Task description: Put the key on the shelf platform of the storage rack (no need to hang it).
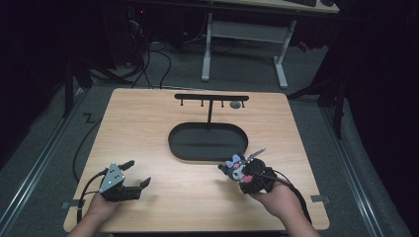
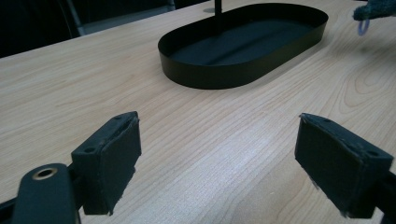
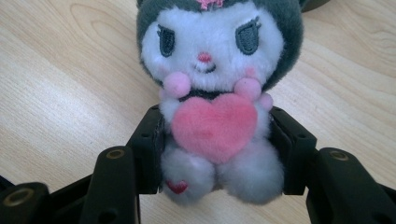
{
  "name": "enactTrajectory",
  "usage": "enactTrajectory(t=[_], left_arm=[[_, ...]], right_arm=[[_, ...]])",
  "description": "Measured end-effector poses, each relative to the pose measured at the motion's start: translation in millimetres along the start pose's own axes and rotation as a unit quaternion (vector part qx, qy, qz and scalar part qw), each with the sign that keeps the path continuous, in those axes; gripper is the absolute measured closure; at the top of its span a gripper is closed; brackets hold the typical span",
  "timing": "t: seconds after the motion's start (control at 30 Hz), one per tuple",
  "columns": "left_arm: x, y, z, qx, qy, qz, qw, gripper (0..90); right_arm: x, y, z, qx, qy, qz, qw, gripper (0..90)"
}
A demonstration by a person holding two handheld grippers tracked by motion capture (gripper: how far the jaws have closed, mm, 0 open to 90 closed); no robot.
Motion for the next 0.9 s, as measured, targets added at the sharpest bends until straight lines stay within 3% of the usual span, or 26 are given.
enactTrajectory(t=[0.4, 0.9], left_arm=[[-0.6, -0.1, -0.4, -0.003, -0.002, 0.003, 1.0000, 15.4], [-0.3, -0.4, -1.9, -0.005, -0.006, 0.004, 1.0000, 15.4]], right_arm=[[-5.4, 20.4, -10.1, -0.009, -0.005, -0.002, 0.9999, 46.4], [-5.8, 53.1, -10.1, -0.018, -0.014, -0.016, 0.9996, 46.4]])
Point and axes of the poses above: each handheld gripper's, and its own axes: z roughly forward along the jaws, y roughly out of its top, x roughly to its left, the point moved 3 cm from there along z, roughly forward along the jaws, and after that the axes turned 1 degree about y, right-handed, at the moved point
